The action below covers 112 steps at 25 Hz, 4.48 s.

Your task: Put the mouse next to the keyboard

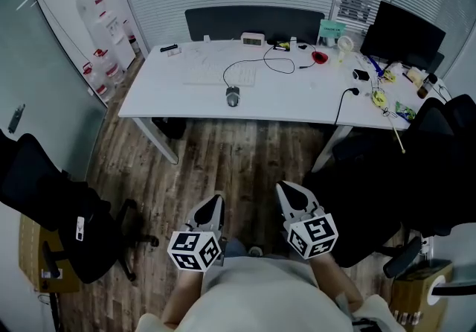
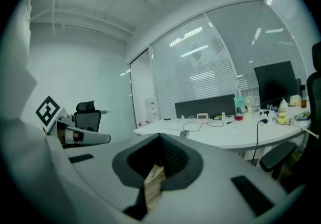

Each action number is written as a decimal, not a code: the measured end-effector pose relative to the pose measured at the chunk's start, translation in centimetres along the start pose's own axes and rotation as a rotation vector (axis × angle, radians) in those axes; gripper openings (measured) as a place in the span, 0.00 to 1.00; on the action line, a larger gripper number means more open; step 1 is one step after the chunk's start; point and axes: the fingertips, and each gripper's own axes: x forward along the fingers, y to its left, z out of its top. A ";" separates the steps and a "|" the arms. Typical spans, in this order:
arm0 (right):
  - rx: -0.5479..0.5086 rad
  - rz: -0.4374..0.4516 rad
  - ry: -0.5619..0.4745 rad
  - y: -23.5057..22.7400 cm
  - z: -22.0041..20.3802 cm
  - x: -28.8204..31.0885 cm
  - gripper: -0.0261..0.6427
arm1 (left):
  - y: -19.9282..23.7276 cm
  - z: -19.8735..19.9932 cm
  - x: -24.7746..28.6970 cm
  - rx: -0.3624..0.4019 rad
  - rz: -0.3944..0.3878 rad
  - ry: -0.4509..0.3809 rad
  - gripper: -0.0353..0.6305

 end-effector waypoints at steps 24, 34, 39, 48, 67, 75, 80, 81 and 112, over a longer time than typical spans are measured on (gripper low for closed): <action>0.046 0.053 -0.001 -3.3 1.4 10.2 0.53 | 6.4 3.8 9.0 0.030 -0.029 -0.010 0.50; 0.078 0.016 -0.010 -6.8 4.3 19.7 0.53 | 11.9 8.9 16.8 0.048 -0.085 0.017 0.49; 0.077 -0.010 -0.025 -8.3 5.9 24.7 0.53 | 15.3 11.7 20.9 0.057 -0.107 0.015 0.49; 0.088 -0.052 -0.024 -10.2 7.0 32.6 0.53 | 20.9 14.8 26.8 0.063 -0.145 0.039 0.49; 0.032 -0.164 0.230 -14.9 -1.9 44.9 0.53 | 28.1 15.1 33.6 0.024 -0.148 0.121 0.49; 0.002 -0.209 0.392 -16.4 -7.9 49.1 0.57 | 29.4 14.2 34.7 0.013 -0.145 0.150 0.49; 0.010 -0.241 0.460 -17.0 -10.6 50.9 0.57 | 29.9 13.7 35.1 0.003 -0.141 0.163 0.49; 0.007 -0.247 0.473 -17.1 -11.1 51.1 0.57 | 30.0 13.6 35.2 0.001 -0.140 0.166 0.49; -0.032 -0.482 0.371 -25.5 -5.1 44.9 0.51 | 26.9 13.4 36.4 0.007 -0.211 0.185 0.49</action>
